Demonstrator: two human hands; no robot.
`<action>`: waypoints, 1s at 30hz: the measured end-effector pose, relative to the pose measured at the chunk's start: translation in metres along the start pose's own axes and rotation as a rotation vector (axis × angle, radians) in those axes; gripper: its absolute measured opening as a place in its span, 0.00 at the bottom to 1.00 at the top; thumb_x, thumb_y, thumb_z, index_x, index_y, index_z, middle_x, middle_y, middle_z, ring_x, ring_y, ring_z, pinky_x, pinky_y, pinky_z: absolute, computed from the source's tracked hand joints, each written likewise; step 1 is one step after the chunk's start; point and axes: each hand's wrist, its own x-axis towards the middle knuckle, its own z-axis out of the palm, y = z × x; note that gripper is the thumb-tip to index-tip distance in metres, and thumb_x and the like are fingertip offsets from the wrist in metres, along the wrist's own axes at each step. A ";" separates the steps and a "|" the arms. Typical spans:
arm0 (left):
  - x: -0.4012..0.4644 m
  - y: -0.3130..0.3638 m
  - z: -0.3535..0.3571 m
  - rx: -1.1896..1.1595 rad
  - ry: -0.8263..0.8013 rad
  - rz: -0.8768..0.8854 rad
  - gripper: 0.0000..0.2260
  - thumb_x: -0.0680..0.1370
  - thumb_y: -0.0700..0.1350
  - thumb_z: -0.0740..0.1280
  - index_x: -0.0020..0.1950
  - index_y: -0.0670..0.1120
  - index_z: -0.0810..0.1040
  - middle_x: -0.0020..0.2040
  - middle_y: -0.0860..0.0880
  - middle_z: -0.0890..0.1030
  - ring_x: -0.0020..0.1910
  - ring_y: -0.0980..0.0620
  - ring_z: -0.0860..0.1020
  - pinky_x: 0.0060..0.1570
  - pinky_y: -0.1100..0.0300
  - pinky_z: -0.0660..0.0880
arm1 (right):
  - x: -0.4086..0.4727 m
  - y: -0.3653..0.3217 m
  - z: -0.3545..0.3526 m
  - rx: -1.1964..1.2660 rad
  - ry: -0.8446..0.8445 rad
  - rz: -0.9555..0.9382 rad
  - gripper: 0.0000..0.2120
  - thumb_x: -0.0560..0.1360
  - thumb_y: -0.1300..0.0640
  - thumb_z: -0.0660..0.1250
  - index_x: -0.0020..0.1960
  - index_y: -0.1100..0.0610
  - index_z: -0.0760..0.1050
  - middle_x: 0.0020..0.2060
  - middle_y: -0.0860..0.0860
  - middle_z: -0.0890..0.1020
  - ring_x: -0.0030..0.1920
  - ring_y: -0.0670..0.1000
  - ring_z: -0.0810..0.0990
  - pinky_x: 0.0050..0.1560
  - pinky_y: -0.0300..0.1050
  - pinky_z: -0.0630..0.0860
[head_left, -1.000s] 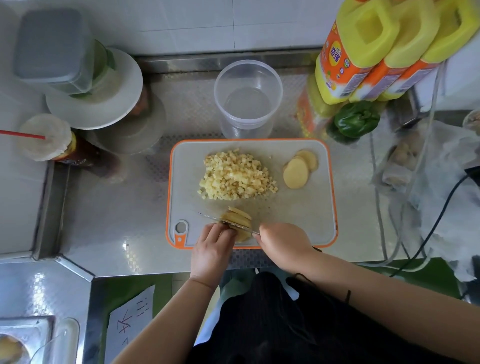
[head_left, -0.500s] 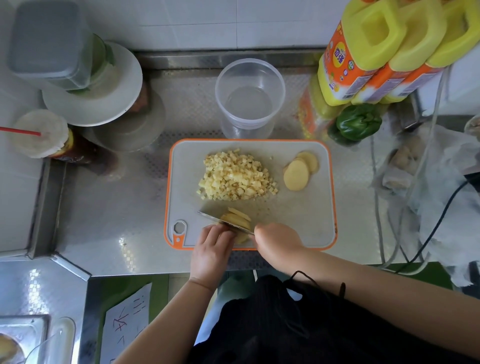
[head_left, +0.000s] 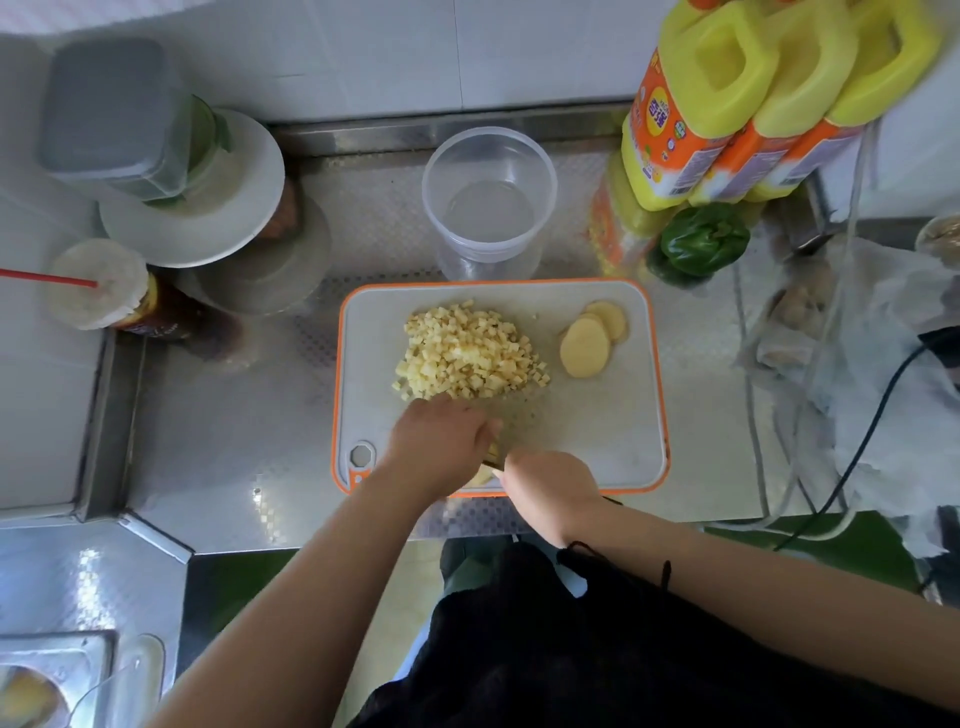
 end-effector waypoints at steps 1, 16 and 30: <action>0.007 0.001 -0.003 0.038 -0.146 0.009 0.25 0.85 0.56 0.45 0.52 0.47 0.80 0.43 0.50 0.75 0.51 0.47 0.76 0.46 0.55 0.66 | -0.001 -0.001 0.000 0.008 -0.015 0.006 0.07 0.78 0.64 0.60 0.42 0.56 0.67 0.27 0.49 0.63 0.30 0.54 0.69 0.24 0.40 0.56; 0.023 0.008 -0.027 -0.024 -0.139 -0.012 0.28 0.84 0.60 0.45 0.45 0.45 0.79 0.40 0.48 0.77 0.43 0.45 0.76 0.42 0.53 0.73 | -0.014 0.005 -0.016 0.024 0.111 -0.018 0.18 0.83 0.46 0.50 0.42 0.56 0.67 0.27 0.48 0.65 0.31 0.54 0.69 0.26 0.44 0.57; -0.056 -0.015 0.106 -0.294 0.731 0.042 0.02 0.74 0.40 0.71 0.46 0.45 0.80 0.45 0.47 0.80 0.43 0.44 0.76 0.35 0.50 0.77 | -0.020 0.008 -0.022 0.123 0.077 -0.030 0.17 0.82 0.45 0.53 0.41 0.56 0.66 0.29 0.49 0.67 0.31 0.54 0.70 0.26 0.44 0.57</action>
